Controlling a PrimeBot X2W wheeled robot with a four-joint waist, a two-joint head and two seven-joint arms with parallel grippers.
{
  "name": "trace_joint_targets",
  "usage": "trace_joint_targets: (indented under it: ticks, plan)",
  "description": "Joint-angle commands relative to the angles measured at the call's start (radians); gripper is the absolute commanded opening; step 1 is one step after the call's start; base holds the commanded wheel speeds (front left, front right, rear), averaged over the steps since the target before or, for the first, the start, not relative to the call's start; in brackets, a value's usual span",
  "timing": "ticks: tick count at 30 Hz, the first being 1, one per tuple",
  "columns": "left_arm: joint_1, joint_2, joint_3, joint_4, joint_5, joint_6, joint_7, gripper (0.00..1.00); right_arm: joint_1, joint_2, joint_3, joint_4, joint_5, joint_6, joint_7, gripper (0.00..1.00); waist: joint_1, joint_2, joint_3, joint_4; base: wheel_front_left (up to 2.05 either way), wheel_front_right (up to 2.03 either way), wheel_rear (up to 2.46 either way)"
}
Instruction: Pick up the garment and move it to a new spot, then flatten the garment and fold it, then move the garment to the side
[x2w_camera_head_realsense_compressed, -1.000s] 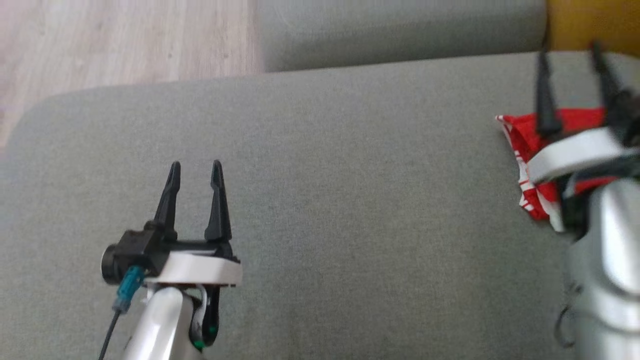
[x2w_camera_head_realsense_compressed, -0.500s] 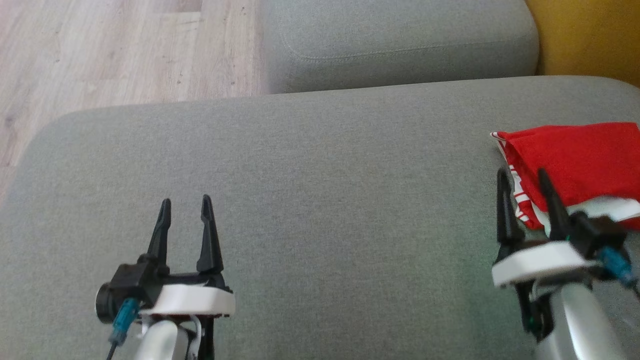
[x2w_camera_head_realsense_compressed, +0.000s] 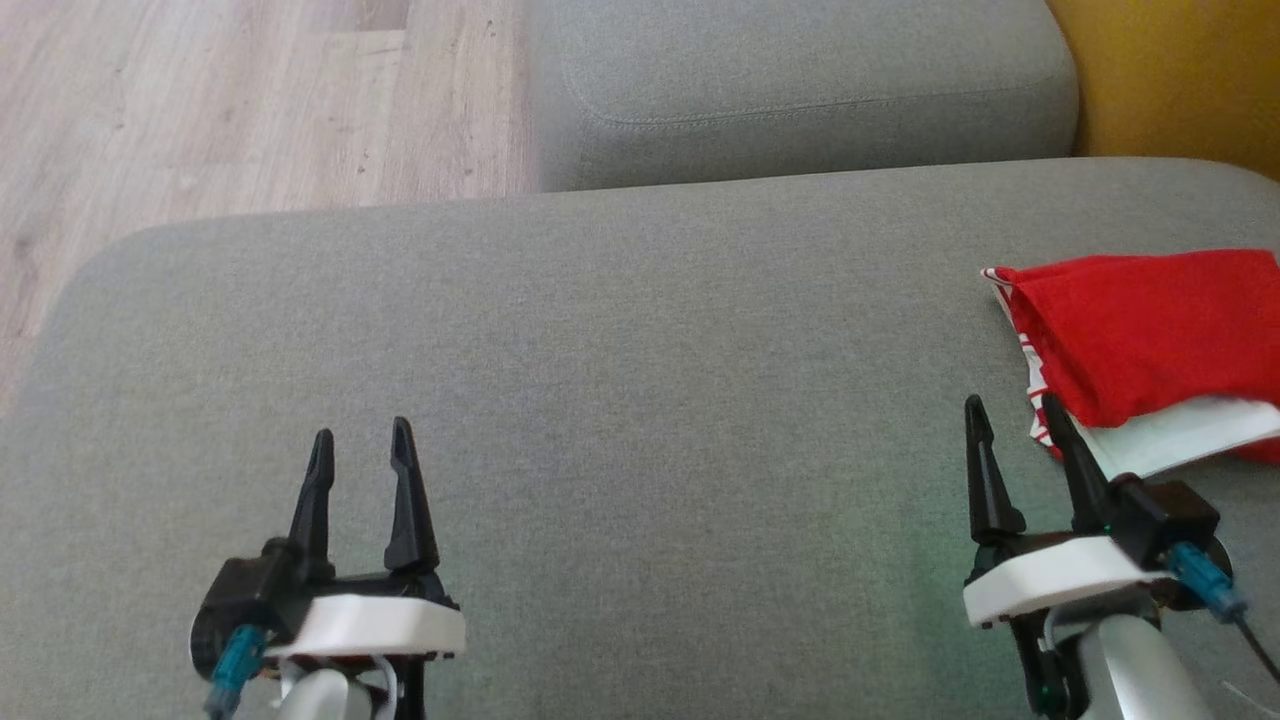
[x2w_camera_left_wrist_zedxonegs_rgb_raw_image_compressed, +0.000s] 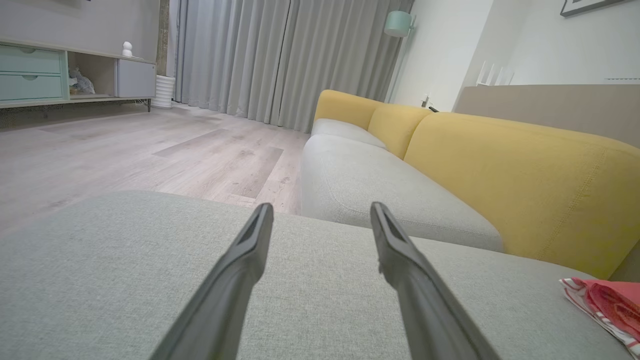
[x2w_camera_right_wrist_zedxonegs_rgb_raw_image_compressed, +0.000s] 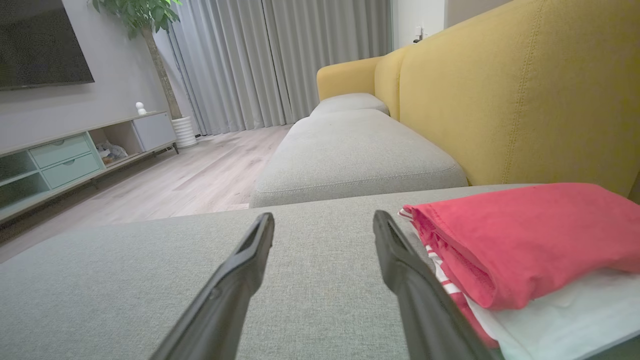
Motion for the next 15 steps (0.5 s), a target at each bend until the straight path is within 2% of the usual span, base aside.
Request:
trace_joint_targets:
  ticks: [1, 15]
  plan:
    - [-0.032, 0.004, 0.031, -0.03, -0.008, 0.0, -0.006, 1.0, -0.027, -0.002, 0.028, -0.028, 0.003, -0.001, -0.011, 1.0, 0.0, -0.0001, 0.0, 0.0, 0.0, 0.0, 0.0]
    - [-0.024, 0.004, 0.041, -0.026, -0.046, -0.024, -0.006, 1.0, -0.031, -0.001, 0.047, -0.032, 0.011, -0.001, -0.013, 1.0, 0.0, -0.0001, -0.005, -0.013, 0.0, 0.0, 0.0]
